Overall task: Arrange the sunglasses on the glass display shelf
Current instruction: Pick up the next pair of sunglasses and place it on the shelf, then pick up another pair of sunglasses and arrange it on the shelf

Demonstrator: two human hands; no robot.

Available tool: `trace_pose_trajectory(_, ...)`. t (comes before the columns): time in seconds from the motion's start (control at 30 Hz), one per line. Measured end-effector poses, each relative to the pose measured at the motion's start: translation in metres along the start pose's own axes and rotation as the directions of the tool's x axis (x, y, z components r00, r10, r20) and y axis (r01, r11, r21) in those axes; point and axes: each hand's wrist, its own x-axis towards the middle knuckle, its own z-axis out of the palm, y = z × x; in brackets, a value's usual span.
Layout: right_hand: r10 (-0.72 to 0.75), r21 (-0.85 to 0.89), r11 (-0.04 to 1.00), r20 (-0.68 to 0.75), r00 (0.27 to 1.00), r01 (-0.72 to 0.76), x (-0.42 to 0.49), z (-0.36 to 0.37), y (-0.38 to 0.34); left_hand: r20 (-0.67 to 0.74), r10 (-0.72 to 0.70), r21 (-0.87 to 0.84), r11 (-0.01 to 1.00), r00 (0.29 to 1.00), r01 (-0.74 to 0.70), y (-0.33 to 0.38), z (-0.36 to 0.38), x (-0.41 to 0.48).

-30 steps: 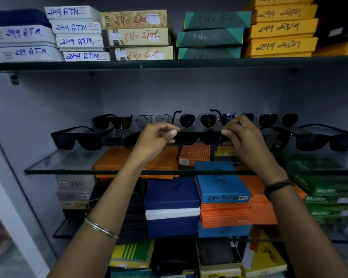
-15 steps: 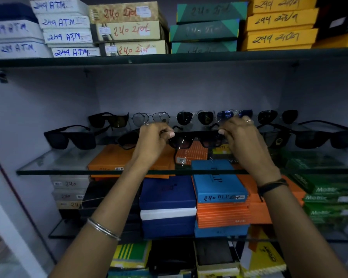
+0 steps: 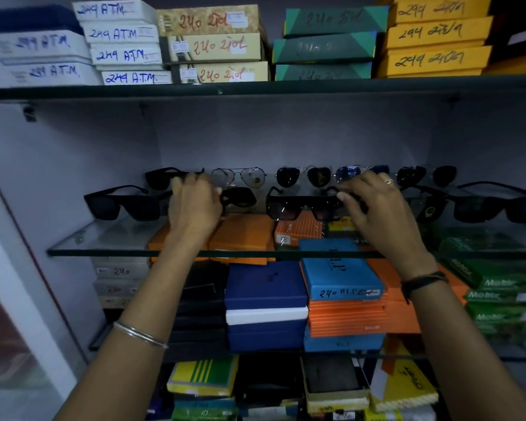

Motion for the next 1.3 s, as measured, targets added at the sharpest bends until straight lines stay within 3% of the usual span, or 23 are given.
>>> trace_pose_trajectory(0.13,0.003,0.085,0.996,-0.016,1.000,-0.002,-0.002,0.003,-0.014,0.323,-0.120,0.087,0.992,0.939,0.097,-0.021,-0.006,0.014)
trace_pose_trajectory(0.2,-0.008,0.142,0.990,-0.034,0.999,0.013,-0.004,0.007,-0.026,0.346,-0.110,0.065,0.994,0.932,0.093,-0.025,-0.006,0.013)
trace_pose_trajectory(0.37,-0.059,0.264,0.962,-0.032,0.998,0.065,-0.005,0.021,-0.064,0.138,-0.039,-0.130,0.990,0.990,0.057,-0.036,-0.012,0.005)
trace_pose_trajectory(0.47,-0.045,0.347,0.936,-0.029,0.999,0.052,-0.001,0.027,-0.086,-0.037,0.082,-0.213,0.973,0.996,-0.088,-0.044,-0.021,-0.010)
trace_pose_trajectory(0.6,0.077,0.445,0.893,-0.002,0.997,-0.068,0.006,0.035,-0.112,-0.217,0.336,-0.294,0.873,0.917,-0.390,-0.056,-0.031,-0.034)
trace_pose_trajectory(0.73,0.137,0.469,0.866,0.112,0.984,-0.174,0.011,0.039,-0.121,-0.314,0.463,-0.297,0.782,0.829,-0.549,-0.066,-0.033,-0.051)
trace_pose_trajectory(0.83,-0.017,0.384,0.923,0.128,0.992,-0.034,0.010,0.039,-0.122,-0.350,0.457,-0.276,0.784,0.818,-0.556,-0.071,-0.033,-0.054)
trace_pose_trajectory(0.9,-0.058,0.324,0.946,0.103,0.993,0.022,0.008,0.040,-0.122,-0.307,0.425,-0.309,0.802,0.852,-0.512,-0.071,-0.034,-0.056)
trace_pose_trajectory(0.97,-0.044,0.284,0.959,0.064,0.997,0.025,0.005,0.041,-0.121,-0.189,0.376,-0.414,0.807,0.907,-0.421,-0.068,-0.037,-0.058)
trace_pose_trajectory(1.03,-0.028,0.258,0.966,0.035,0.999,0.018,0.002,0.041,-0.121,-0.136,0.372,-0.435,0.810,0.918,-0.393,-0.064,-0.039,-0.059)
trace_pose_trajectory(1.17,-0.008,0.246,0.969,-0.027,1.000,0.014,-0.004,0.037,-0.124,-0.172,0.404,-0.314,0.842,0.898,-0.439,-0.057,-0.043,-0.054)
trace_pose_trajectory(1.3,0.091,0.363,0.929,-0.045,0.995,-0.069,-0.008,0.035,-0.128,-0.220,0.298,-0.303,0.884,0.929,-0.355,-0.051,-0.048,-0.055)
